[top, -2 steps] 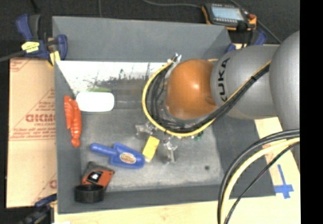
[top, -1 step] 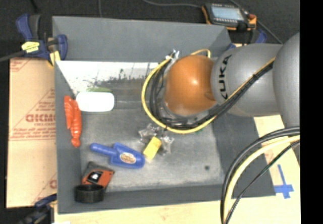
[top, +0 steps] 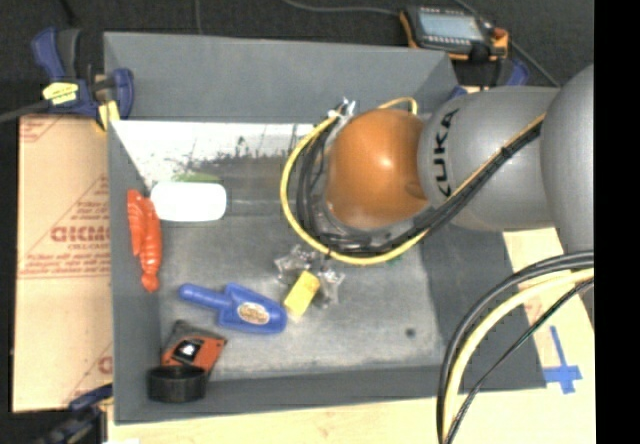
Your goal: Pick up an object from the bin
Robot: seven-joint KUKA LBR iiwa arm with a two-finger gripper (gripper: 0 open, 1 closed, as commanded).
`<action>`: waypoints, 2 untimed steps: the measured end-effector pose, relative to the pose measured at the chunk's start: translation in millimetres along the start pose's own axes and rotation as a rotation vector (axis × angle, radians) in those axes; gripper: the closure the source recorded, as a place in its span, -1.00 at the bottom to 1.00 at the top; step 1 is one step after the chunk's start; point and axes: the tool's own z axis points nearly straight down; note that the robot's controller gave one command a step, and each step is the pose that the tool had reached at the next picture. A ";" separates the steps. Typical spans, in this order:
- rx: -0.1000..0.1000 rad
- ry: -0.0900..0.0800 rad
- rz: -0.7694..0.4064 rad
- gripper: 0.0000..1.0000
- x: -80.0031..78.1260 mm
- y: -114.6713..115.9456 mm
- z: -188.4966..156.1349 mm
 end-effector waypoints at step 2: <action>-0.006 0.006 0.002 1.00 1.6 1.6 -11.9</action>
Offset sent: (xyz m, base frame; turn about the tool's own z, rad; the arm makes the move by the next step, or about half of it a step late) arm 0.0000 0.0000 0.0973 0.0000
